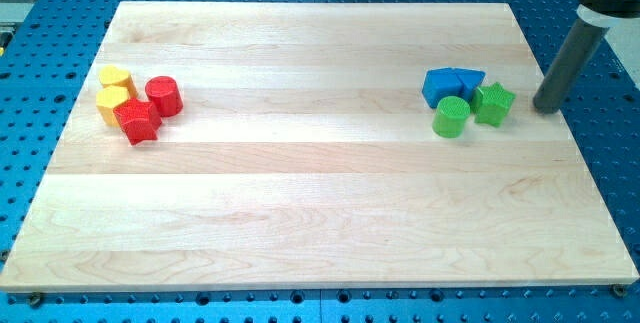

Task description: Move the green star to the bottom center of the board

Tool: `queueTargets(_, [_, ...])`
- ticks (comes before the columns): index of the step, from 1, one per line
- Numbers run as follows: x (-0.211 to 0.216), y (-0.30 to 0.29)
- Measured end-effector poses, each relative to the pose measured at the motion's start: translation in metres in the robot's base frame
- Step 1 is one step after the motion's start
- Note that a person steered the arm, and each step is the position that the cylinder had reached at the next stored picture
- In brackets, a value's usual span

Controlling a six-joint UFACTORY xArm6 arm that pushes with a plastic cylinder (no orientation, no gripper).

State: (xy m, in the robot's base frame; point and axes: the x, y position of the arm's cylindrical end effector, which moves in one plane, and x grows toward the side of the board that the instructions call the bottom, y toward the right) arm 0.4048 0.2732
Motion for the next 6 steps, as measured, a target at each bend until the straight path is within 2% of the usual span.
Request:
queueTargets(1, [0.000,-0.046])
queueTargets(2, [0.003,-0.054])
queueTargets(3, [0.025,-0.063])
queueTargets(5, [0.030,-0.130])
queueTargets(6, [0.025,-0.116])
